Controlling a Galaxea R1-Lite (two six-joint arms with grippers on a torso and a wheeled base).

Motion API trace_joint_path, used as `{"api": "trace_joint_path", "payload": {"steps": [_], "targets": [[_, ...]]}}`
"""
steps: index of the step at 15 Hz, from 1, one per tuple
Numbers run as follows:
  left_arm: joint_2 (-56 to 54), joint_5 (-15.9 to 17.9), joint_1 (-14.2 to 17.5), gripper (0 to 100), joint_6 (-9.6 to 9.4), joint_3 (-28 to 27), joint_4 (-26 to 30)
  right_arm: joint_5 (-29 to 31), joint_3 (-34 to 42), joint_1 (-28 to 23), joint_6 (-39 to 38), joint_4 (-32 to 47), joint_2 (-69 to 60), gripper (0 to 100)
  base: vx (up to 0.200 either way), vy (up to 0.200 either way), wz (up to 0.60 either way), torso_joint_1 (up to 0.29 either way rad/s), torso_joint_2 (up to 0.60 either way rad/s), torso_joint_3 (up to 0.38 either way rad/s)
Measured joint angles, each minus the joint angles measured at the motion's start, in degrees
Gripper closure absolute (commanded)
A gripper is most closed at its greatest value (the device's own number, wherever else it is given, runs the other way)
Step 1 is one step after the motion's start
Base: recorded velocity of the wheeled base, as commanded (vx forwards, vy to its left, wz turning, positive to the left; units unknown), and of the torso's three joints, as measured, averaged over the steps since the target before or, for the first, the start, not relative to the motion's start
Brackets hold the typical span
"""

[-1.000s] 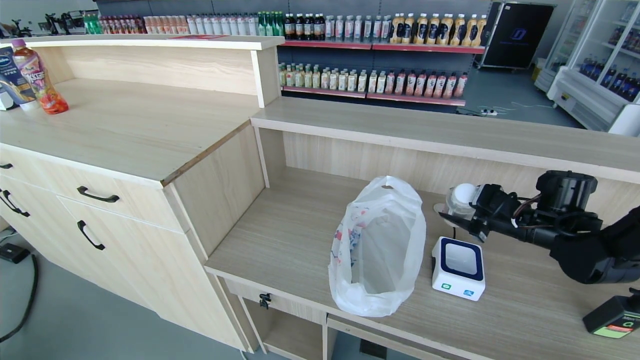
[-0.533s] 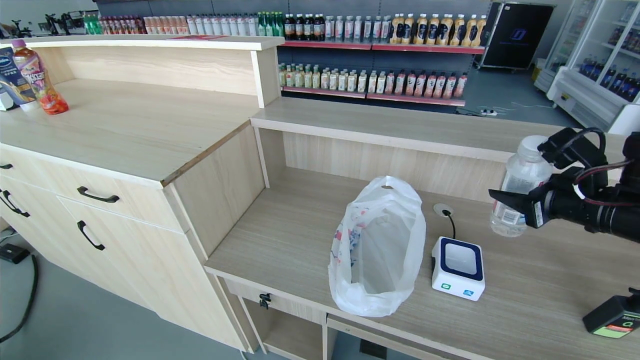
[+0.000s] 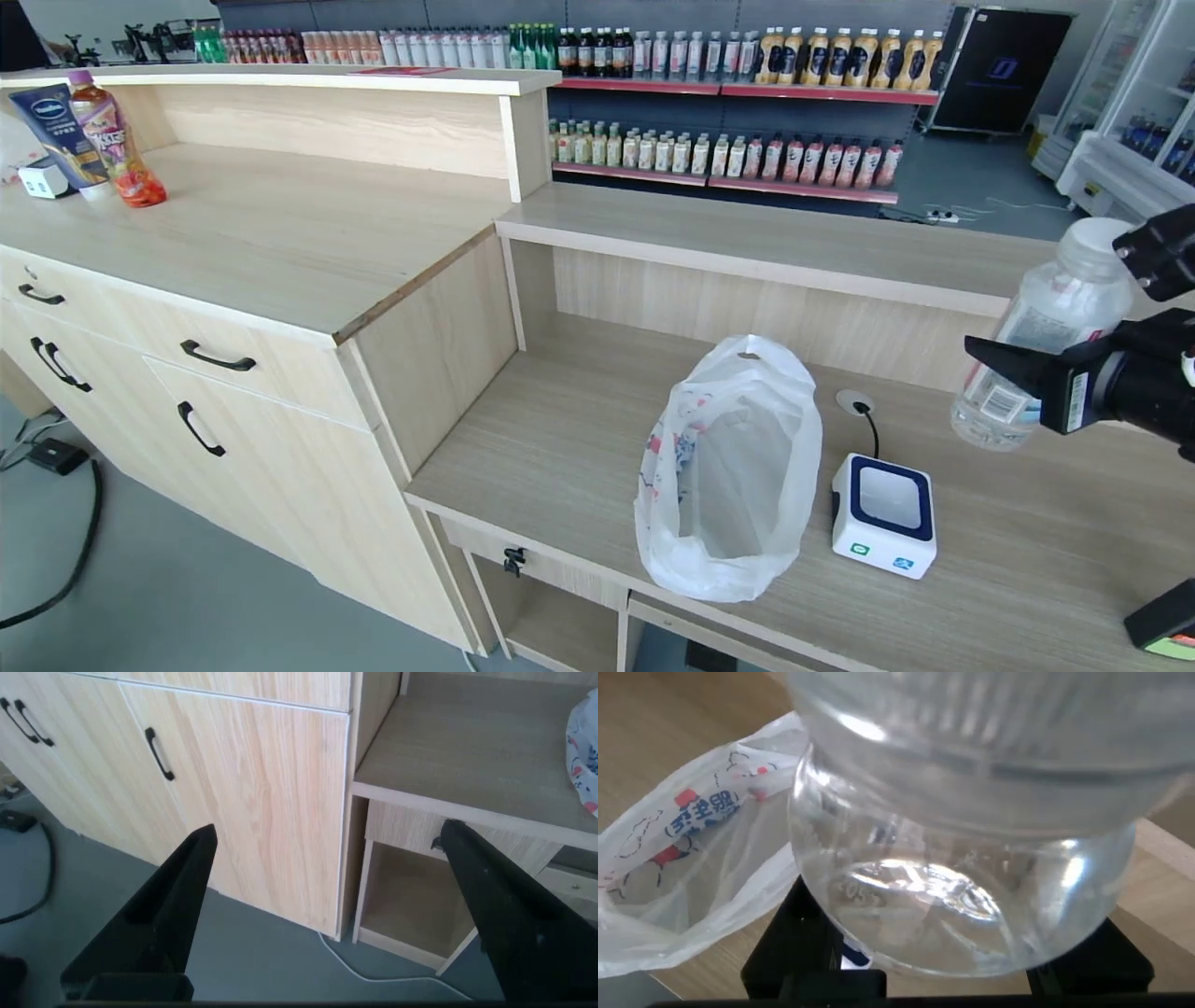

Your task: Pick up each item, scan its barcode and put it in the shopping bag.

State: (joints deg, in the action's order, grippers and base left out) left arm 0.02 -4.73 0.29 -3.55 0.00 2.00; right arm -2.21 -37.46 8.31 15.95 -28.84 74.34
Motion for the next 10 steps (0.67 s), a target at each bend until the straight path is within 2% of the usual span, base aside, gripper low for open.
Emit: {"api": "trace_joint_path", "payload": {"steps": [4,10], "targets": [[0.0,0.0,-0.1,0,0.02,0.0,0.0,0.1,-0.7,3.5,-9.2,-1.1,3.8,100,0.0,0.0,0.0,0.0,0.0,0.0],[0.0,0.0,0.0,0,0.0,0.0,0.0,-1.6,-0.5,3.6,-12.5,-20.1,21.1,100,0.0,0.0,0.0,0.0,0.0,0.0]]}}
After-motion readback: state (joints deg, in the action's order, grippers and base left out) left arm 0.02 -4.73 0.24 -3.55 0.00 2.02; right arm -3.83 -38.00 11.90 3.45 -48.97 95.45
